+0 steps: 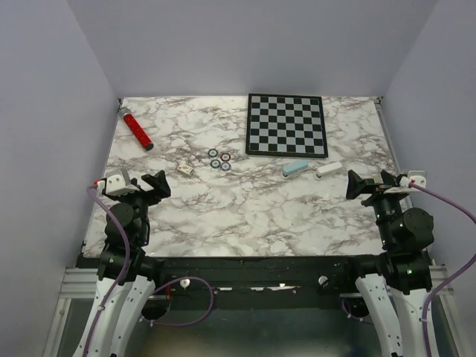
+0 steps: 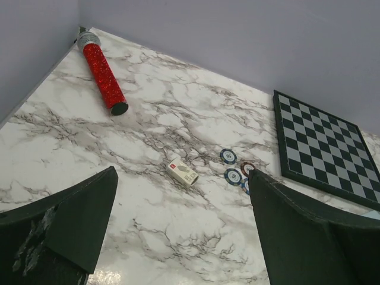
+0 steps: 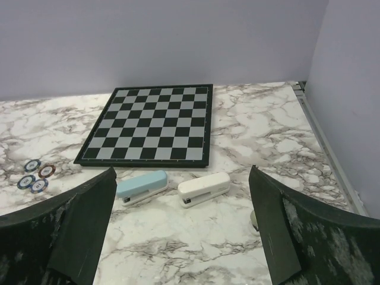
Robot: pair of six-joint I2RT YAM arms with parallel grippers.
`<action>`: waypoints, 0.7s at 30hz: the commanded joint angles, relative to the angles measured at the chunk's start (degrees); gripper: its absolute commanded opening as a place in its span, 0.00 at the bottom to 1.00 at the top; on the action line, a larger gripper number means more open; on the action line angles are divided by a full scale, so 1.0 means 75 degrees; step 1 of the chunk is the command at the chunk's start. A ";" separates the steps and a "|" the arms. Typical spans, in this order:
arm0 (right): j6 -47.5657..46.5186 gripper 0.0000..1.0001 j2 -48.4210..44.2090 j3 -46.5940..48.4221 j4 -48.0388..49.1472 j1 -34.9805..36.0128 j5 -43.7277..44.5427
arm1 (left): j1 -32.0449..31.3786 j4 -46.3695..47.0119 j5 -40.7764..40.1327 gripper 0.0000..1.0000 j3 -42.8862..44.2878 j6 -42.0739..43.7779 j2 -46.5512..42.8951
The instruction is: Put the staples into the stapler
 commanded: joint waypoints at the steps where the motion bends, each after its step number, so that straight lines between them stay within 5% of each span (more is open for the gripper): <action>1: -0.0086 1.00 -0.0077 -0.0213 -0.0184 -0.0033 -0.0166 | -0.0020 0.0280 0.0038 0.99 -0.0035 0.0105 0.0243; 14: 0.0031 1.00 -0.0147 -0.0565 -0.0138 -0.0033 -0.0084 | -0.0008 0.0362 -0.0055 0.99 0.0340 -0.0445 0.1706; 21: 0.0054 1.00 -0.0440 -0.0693 -0.0009 -0.0033 -0.0142 | -0.0008 -0.0923 -0.0243 0.99 0.1824 -0.1615 0.4713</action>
